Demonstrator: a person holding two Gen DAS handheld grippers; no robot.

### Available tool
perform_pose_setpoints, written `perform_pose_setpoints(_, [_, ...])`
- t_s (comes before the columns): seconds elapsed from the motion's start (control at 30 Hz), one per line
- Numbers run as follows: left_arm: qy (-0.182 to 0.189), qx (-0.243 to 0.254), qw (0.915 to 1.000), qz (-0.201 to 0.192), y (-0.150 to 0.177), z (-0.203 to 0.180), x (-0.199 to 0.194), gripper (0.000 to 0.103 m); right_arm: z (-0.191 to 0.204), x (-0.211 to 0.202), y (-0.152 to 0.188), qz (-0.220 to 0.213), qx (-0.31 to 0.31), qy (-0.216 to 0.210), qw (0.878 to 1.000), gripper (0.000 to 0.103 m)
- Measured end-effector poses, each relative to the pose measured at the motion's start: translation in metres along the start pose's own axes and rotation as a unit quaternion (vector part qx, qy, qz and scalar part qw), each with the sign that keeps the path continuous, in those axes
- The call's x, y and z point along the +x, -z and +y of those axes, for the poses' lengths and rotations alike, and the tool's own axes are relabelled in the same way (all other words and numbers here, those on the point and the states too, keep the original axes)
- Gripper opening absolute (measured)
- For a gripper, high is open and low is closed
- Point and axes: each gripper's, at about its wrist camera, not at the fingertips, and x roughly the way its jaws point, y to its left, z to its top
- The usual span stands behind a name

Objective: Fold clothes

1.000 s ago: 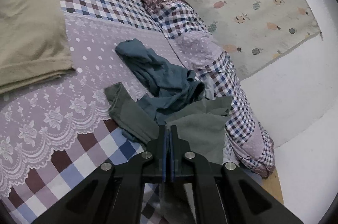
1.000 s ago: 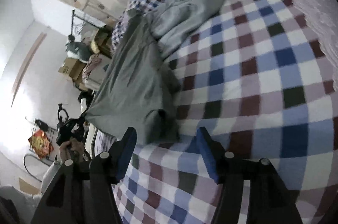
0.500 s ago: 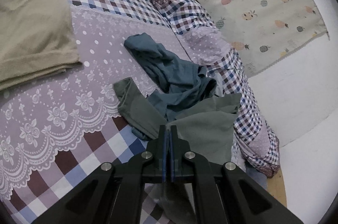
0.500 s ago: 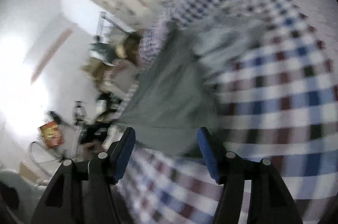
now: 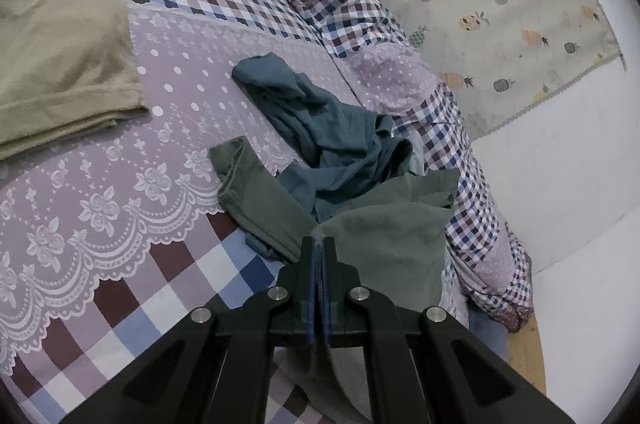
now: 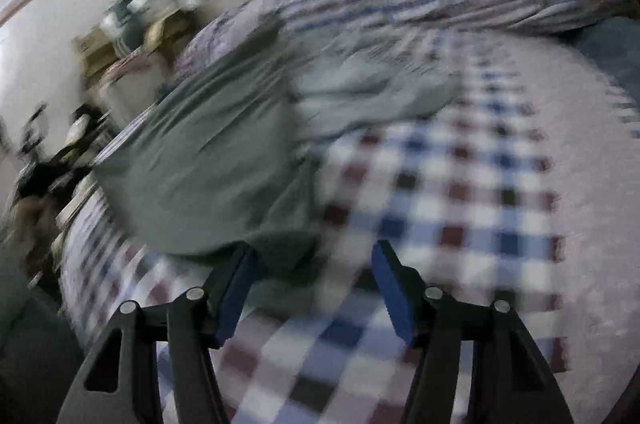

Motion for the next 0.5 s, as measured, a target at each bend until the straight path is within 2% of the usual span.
perform_pose_setpoints(0.13, [-0.003, 0.0, 1.0, 0.0, -0.002, 0.003, -0.001, 0.001, -0.033, -0.031, -0.01, -0.066, 0.078, 0.036, 0.994, 0.063])
perform_pose_setpoints(0.23, [-0.005, 0.0, 1.0, 0.002, -0.002, 0.004, -0.001, 0.001, -0.056, -0.043, -0.015, -0.083, 0.133, 0.048, 0.986, 0.065])
perform_pose_setpoints(0.37, [-0.005, 0.0, 1.0, 0.004, -0.002, 0.003, -0.001, 0.001, -0.062, -0.028, -0.013, -0.025, 0.164, -0.045, 0.985, 0.065])
perform_pose_setpoints(0.5, [-0.002, 0.002, 1.0, 0.006, 0.0, 0.001, 0.0, 0.001, -0.055, -0.013, -0.006, 0.014, 0.189, -0.128, 0.973, 0.064])
